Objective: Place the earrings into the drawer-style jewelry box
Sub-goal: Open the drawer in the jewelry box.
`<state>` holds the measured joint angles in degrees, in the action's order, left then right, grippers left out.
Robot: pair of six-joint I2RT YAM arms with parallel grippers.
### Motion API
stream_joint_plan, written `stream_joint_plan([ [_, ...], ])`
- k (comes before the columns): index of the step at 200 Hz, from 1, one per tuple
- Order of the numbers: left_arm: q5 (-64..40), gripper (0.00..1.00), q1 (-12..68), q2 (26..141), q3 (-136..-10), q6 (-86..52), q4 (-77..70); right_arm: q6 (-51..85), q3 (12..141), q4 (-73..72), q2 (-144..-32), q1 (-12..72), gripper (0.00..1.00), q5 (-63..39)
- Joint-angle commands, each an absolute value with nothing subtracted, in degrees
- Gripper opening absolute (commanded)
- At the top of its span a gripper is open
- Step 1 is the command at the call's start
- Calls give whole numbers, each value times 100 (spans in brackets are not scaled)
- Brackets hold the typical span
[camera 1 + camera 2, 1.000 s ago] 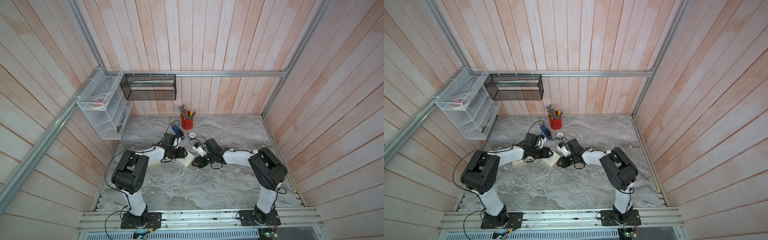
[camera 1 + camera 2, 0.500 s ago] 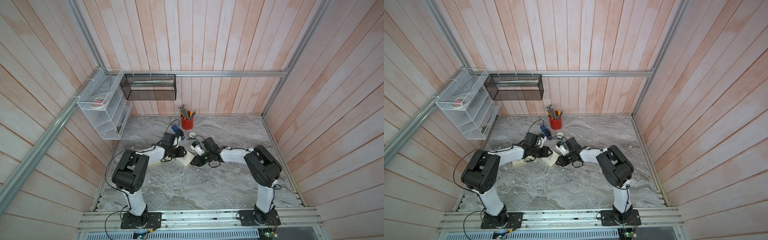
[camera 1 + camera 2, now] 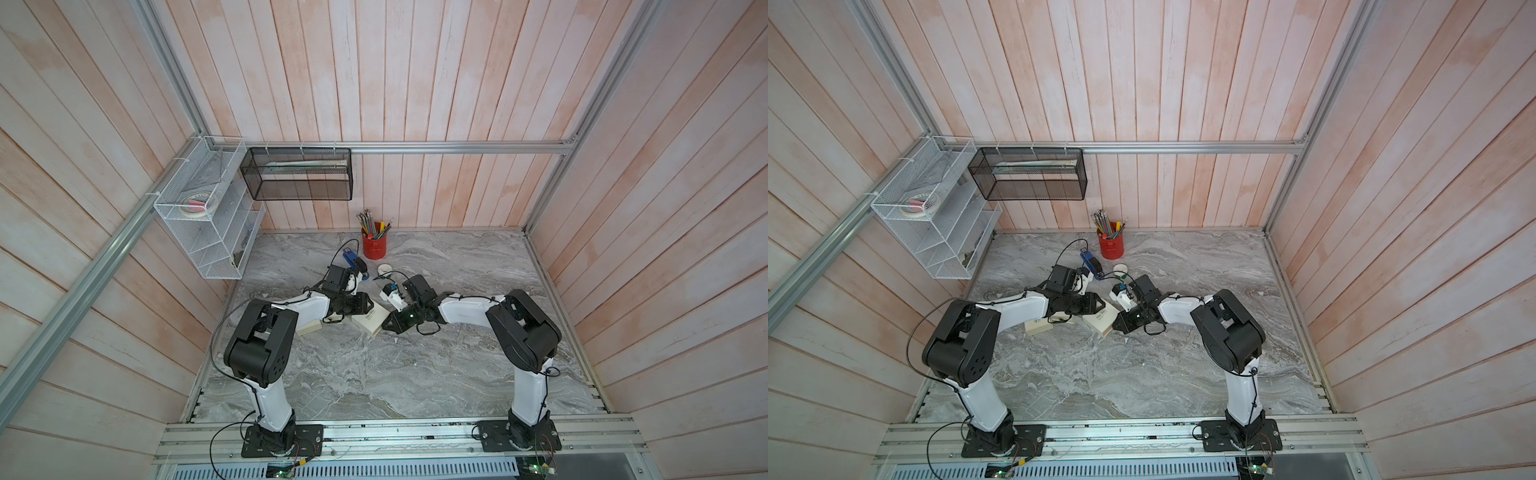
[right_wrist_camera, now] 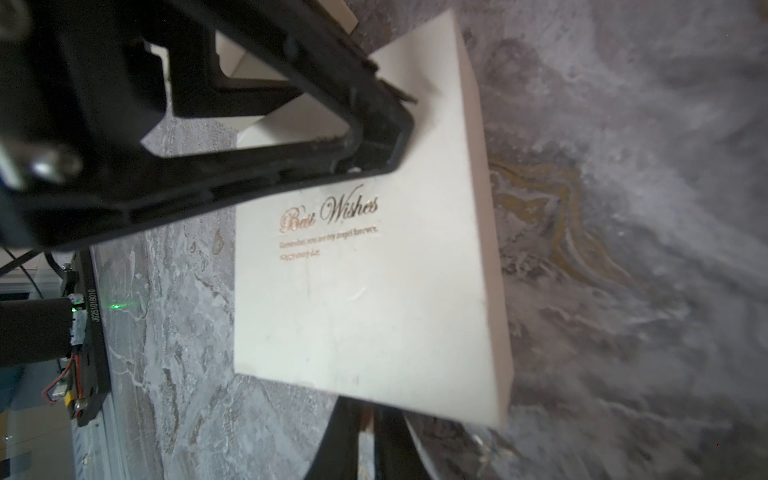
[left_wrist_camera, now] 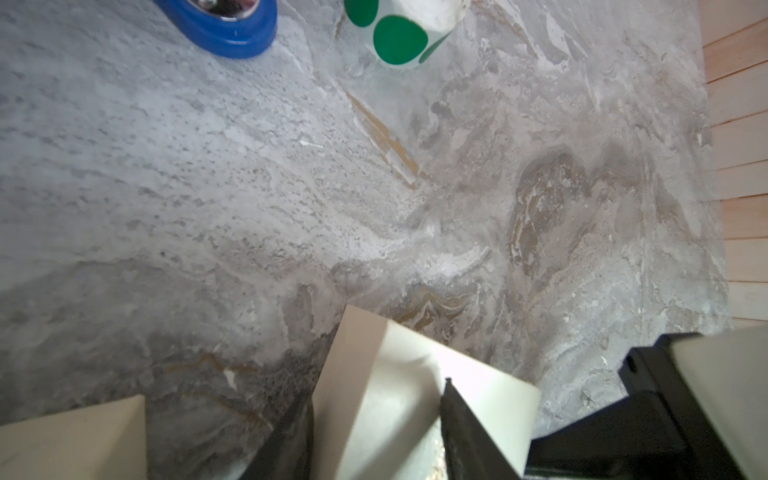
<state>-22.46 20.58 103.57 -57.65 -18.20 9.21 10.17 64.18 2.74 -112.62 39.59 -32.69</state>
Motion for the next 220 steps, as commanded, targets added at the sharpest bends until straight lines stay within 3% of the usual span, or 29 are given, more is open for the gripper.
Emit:
stream_joint_plan([
  [1, -2072, 49, 2073, 10543, -5729, -1778, 1208, 993, 6533, 184, -11238, 3986, 1, -3294],
  [220, -1814, 49, 1990, 10538, -5606, -1811, 1335, 811, 4875, 685, -10022, 3973, 0, -2849],
])
